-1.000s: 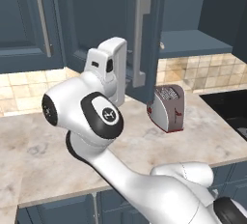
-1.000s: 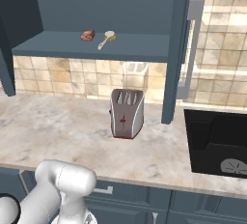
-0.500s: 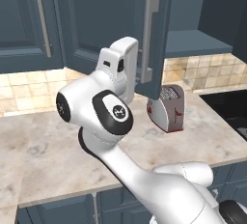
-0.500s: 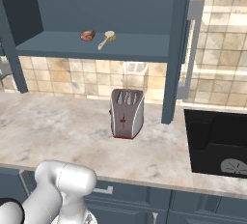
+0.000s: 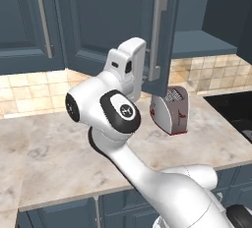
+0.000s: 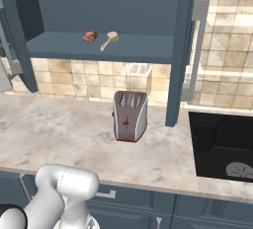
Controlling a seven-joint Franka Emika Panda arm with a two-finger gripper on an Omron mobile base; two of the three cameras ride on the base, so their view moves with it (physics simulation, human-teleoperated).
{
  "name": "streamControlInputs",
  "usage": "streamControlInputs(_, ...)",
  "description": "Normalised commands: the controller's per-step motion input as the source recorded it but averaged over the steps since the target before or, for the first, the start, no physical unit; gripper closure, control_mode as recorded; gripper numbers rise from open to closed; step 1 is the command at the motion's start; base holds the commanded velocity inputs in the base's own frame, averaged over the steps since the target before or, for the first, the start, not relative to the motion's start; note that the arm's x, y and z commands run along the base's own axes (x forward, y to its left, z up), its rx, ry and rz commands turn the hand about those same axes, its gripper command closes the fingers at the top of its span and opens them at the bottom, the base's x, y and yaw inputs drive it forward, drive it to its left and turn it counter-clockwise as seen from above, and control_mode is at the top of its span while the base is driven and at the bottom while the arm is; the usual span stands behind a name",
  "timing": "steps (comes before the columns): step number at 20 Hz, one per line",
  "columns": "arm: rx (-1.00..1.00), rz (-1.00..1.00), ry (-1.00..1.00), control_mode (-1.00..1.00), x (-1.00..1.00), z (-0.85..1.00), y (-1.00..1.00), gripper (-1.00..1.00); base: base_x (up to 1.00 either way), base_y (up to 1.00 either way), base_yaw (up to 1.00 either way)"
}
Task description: Pick up the dish brush and bar soap from the sink, and place them back in the cabinet, and close the cabinet doors.
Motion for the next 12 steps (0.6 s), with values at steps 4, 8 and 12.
streamControlInputs(4, 0.00, 0.00, -0.06, -1.00, 0.24, -0.09, -0.13, -1.00, 0.00, 0.00, 0.00)
streamControlInputs(8, 0.00, 0.00, -0.05, -1.00, 0.31, -0.05, -0.12, -1.00, 0.00, 0.00, 0.00)
streamControlInputs(12, 0.00, 0.00, -0.01, -1.00, 0.36, -0.01, -0.10, -1.00, 0.00, 0.00, 0.00)
